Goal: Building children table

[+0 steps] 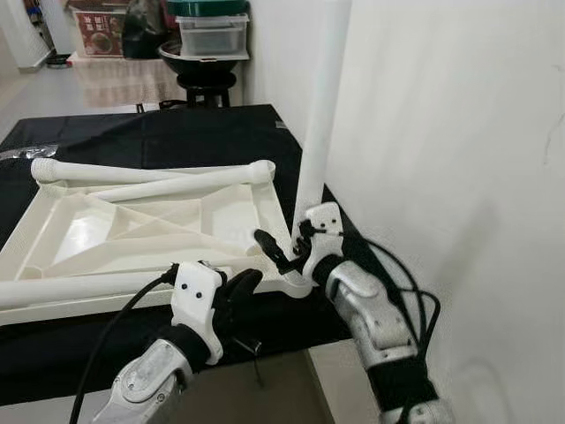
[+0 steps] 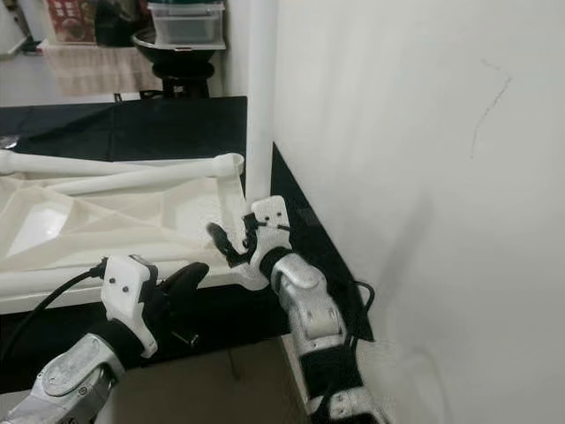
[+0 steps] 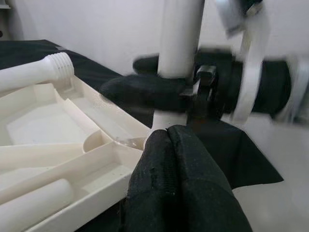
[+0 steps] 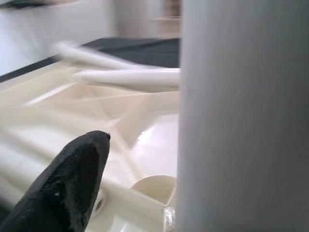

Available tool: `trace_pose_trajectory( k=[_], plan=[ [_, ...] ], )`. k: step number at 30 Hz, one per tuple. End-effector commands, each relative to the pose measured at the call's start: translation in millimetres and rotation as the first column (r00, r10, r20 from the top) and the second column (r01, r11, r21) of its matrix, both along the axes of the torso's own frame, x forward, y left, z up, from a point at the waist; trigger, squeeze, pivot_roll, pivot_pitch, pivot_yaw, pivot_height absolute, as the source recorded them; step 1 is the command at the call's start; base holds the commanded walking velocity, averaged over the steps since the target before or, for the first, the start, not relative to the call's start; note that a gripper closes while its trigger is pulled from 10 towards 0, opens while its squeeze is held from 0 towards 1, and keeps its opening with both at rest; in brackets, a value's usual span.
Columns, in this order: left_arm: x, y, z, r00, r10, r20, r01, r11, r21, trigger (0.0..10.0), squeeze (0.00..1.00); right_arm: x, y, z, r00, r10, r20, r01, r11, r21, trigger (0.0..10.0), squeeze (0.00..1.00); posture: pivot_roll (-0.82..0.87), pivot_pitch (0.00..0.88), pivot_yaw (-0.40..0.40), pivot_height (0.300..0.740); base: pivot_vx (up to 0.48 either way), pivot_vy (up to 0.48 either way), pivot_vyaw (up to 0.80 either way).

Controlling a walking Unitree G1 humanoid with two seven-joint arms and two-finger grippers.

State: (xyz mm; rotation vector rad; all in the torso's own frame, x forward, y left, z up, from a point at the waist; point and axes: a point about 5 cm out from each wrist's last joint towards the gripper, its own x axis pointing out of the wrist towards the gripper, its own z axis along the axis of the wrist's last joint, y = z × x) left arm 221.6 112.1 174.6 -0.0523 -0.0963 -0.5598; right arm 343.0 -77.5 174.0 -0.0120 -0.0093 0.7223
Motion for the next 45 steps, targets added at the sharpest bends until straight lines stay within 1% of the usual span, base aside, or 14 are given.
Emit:
trace_pose_trajectory(
  k=[1,4,6,9,13,14,26,30,31,33,34,36,42,45],
  plan=[
    [0.5,-1.1,-3.8,1.0,0.001,-0.009,-0.001,1.0,0.005,10.0,0.0,2.3,0.7,5.3,0.988,0.147,0.036,-0.146,0.989,-0.035,10.0,0.0,-0.03,0.035,-0.083,0.74,0.0,0.0,0.0],
    [1.1,-1.4,-5.2,1.0,0.004,-0.01,-0.004,1.0,0.006,10.0,0.0,9.8,-12.8,17.5,0.94,0.338,0.038,-0.333,0.938,-0.1,10.0,0.0,-0.03,0.026,-0.083,0.74,0.0,0.0,0.0],
    [1.1,-1.4,-5.2,1.0,0.004,-0.01,-0.004,1.0,0.006,10.0,0.0,9.8,-12.8,17.5,0.94,0.338,0.038,-0.333,0.938,-0.1,10.0,0.0,-0.03,0.026,-0.083,0.74,0.0,0.0,0.0],
    [1.1,-2.0,-6.5,1.0,0.004,-0.012,-0.004,1.0,0.007,10.0,0.0,12.0,-21.8,24.6,0.862,0.506,-0.021,-0.506,0.859,-0.075,10.0,0.0,-0.02,0.018,-0.085,0.74,0.0,0.0,0.0],
    [0.7,-2.4,-7.4,1.0,0.004,-0.013,-0.004,1.0,0.008,10.0,0.0,17.9,-25.3,28.7,0.86,0.509,-0.03,-0.51,0.858,-0.062,9.9,0.0,-0.01,0.015,-0.088,0.74,0.0,0.0,0.0],
    [0.4,-2.6,-7.6,1.0,0.005,-0.014,-0.005,1.0,0.009,10.0,0.0,21.0,-26.8,31.0,0.862,0.506,-0.03,-0.507,0.861,-0.037,0.0,0.0,-0.01,0.015,-0.087,0.74,0.0,0.0,0.0],
    [-1.1,-3.2,-6.9,1.0,0.002,-0.012,-0.002,1.0,0.007,10.0,0.0,27.0,-40.5,25.4,0.905,0.425,-0.003,-0.424,0.902,-0.079,0.0,0.0,-0.02,0.027,-0.081,0.74,0.0,0.0,0.0],
    [-2.0,-2.7,-5.6,1.0,0.004,-0.009,-0.004,1.0,0.006,10.0,0.0,25.8,-44.0,11.2,0.968,0.25,-0.033,-0.252,0.961,-0.115,0.0,0.0,-0.02,0.041,-0.088,0.74,0.0,0.0,0.0],
    [-2.7,-2.0,-4.9,1.0,0.004,-0.007,-0.004,1.0,0.006,10.0,0.0,21.8,-35.0,0.4,0.994,0.098,-0.051,-0.102,0.991,-0.085,0.0,0.0,-0.03,0.048,-0.093,0.74,0.0,0.0,0.0],
    [-2.7,-2.0,-4.9,1.0,0.004,-0.007,-0.004,1.0,0.006,10.0,0.0,21.8,-35.0,0.4,0.994,0.098,-0.051,-0.102,0.991,-0.085,0.0,0.0,-0.03,0.048,-0.093,0.74,0.0,0.0,0.0],
    [-2.8,-1.2,-3.7,1.0,0.003,-0.006,-0.003,1.0,0.006,10.0,0.0,11.7,-28.9,-17.0,0.973,-0.202,-0.111,0.197,0.979,-0.056,0.0,0.0,-0.03,0.063,-0.086,0.74,0.0,0.0,0.0],
    [-2.6,-0.7,-2.8,1.0,0.003,-0.005,-0.003,1.0,0.006,10.0,0.0,-6.4,-15.4,-30.1,0.929,-0.34,-0.149,0.339,0.94,-0.031,0.0,0.0,-0.03,0.067,-0.078,0.74,0.0,0.0,0.0],
    [-1.5,-0.8,-2.9,1.0,0.0,-0.005,0.0,1.0,0.006,10.0,0.0,-18.0,8.3,-36.5,0.922,-0.353,-0.158,0.357,0.934,-0.004,0.0,0.0,-0.03,0.055,-0.081,0.74,0.0,0.0,0.0],
    [-0.8,-1.8,-3.2,1.0,0.002,-0.003,-0.002,1.0,0.006,10.0,0.0,-0.6,15.3,-27.2,0.949,-0.298,-0.108,0.299,0.954,-0.01,0.0,0.0,-0.02,0.05,-0.091,0.74,0.0,0.0,0.0]
  ],
)
